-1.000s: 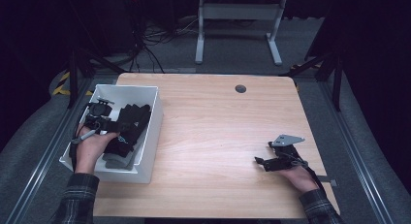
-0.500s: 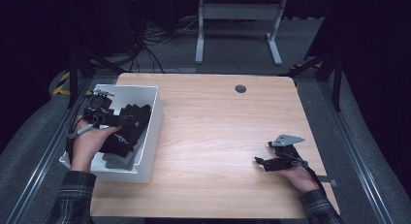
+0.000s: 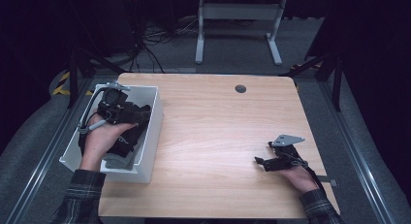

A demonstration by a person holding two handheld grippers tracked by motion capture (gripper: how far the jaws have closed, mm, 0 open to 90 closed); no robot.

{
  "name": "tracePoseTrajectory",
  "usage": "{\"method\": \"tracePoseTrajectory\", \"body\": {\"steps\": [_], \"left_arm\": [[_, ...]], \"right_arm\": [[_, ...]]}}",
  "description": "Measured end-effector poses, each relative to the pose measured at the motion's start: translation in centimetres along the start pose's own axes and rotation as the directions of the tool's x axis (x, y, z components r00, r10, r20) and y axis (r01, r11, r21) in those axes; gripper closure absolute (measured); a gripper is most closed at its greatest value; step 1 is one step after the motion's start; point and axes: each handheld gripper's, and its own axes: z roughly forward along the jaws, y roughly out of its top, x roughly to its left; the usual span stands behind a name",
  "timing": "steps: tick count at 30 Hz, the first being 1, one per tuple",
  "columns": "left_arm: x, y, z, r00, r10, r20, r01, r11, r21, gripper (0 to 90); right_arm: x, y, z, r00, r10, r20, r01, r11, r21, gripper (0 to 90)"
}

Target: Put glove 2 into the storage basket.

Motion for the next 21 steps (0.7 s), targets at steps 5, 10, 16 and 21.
{"method": "tracePoseTrajectory", "body": {"steps": [5, 10, 16, 21], "left_arm": [[-1.2, 0.7, 0.1, 0.9992, 0.022, 0.034, -0.021, 0.9995, -0.024, 20.5], [-2.7, 1.3, 0.4, 0.9968, 0.054, 0.058, -0.052, 0.9977, -0.043, 20.2], [-4.7, 1.9, 0.8, 0.9922, 0.088, 0.088, -0.083, 0.9944, -0.065, 19.8], [-6.3, 2.0, 1.5, 0.9873, 0.104, 0.120, -0.095, 0.9924, -0.078, 19.8]], "right_arm": [[0.0, 0.0, 0.0, 1.0000, 0.000, 0.000, 0.000, 1.000, 0.000, 14.6], [0.0, 0.0, 0.0, 1.0000, 0.000, 0.001, 0.000, 1.000, 0.000, 14.6], [0.0, 0.0, 0.0, 1.0000, 0.001, 0.001, -0.001, 1.000, 0.001, 14.5], [0.0, 0.0, 0.0, 1.0000, 0.001, 0.001, -0.001, 1.000, 0.000, 14.5]]}}
